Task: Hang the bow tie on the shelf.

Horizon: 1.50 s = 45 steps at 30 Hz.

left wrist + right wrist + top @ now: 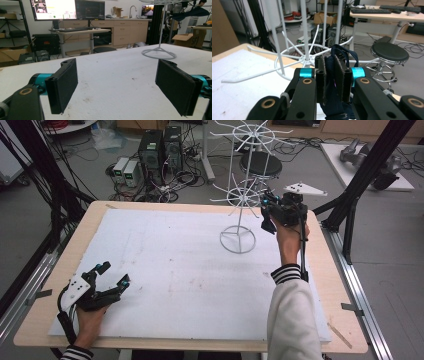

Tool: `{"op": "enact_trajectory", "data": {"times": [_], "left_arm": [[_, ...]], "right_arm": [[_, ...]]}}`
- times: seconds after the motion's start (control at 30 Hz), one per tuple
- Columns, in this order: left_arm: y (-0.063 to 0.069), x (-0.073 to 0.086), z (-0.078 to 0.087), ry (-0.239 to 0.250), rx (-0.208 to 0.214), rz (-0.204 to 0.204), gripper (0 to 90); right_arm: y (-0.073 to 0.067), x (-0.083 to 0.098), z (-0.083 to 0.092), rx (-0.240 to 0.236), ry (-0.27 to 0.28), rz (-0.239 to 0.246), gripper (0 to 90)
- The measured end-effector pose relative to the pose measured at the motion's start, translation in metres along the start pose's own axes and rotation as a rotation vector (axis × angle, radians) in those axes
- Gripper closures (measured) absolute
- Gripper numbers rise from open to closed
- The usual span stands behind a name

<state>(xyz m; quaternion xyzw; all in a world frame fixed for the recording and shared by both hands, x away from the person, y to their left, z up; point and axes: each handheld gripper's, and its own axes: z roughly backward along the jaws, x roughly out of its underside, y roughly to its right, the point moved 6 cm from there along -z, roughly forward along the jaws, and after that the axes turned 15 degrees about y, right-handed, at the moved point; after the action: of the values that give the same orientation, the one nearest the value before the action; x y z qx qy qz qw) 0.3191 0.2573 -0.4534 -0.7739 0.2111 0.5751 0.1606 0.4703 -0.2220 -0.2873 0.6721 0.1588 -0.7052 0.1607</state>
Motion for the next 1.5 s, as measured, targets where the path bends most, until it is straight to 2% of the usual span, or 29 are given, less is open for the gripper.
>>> {"op": "enact_trajectory", "data": {"times": [0.17, 0.3, 0.37, 0.57, 0.63, 0.7, 0.77, 0.83, 0.97, 1.07, 1.17, 1.37, 1.5], "left_arm": [[0.000, 0.000, 0.000, 0.000, 0.000, -0.002, 18.4], [0.000, 0.000, 0.000, 0.000, 0.000, -0.002, 18.4], [0.000, 0.000, 0.000, 0.000, 0.000, -0.002, 18.4], [0.000, 0.000, 0.000, 0.000, 0.000, -0.002, 18.4], [0.000, 0.000, 0.000, -0.001, 0.000, -0.001, 18.4], [0.000, 0.000, 0.000, -0.001, -0.001, 0.001, 18.4], [0.000, 0.000, 0.000, 0.001, -0.004, -0.001, 18.4], [0.000, 0.000, 0.000, -0.001, -0.004, -0.003, 18.4], [0.000, 0.000, 0.000, -0.001, -0.004, -0.008, 18.4], [0.000, 0.000, 0.000, -0.001, -0.003, -0.003, 18.4], [0.000, 0.000, 0.000, 0.001, -0.004, -0.001, 18.4], [0.000, 0.000, 0.001, 0.005, -0.003, 0.000, 18.2], [0.000, 0.000, 0.000, 0.003, -0.002, 0.000, 18.3]], "right_arm": [[-0.002, 0.002, -0.001, -0.031, -0.013, -0.014, 77.0], [-0.002, 0.002, 0.000, -0.039, -0.026, -0.019, 68.7], [-0.003, 0.001, 0.002, -0.038, -0.023, -0.018, 62.4], [-0.002, -0.002, 0.006, -0.020, -0.012, -0.008, 52.6], [-0.004, -0.004, 0.007, -0.025, -0.005, -0.003, 42.8], [-0.006, -0.006, 0.010, -0.009, 0.004, 0.010, 31.3], [-0.008, -0.008, 0.013, 0.005, 0.016, 0.021, 25.8], [-0.011, -0.013, 0.019, 0.003, 0.056, 0.013, 20.2], [-0.018, -0.023, 0.034, -0.015, 0.096, -0.001, 12.6], [-0.026, -0.033, 0.051, -0.046, 0.161, 0.007, 11.8], [-0.032, -0.036, 0.073, -0.079, 0.223, -0.013, 11.8], [-0.035, -0.011, 0.109, -0.071, 0.232, -0.006, 11.8], [-0.036, 0.019, 0.127, -0.057, 0.232, 0.010, 11.8]]}}
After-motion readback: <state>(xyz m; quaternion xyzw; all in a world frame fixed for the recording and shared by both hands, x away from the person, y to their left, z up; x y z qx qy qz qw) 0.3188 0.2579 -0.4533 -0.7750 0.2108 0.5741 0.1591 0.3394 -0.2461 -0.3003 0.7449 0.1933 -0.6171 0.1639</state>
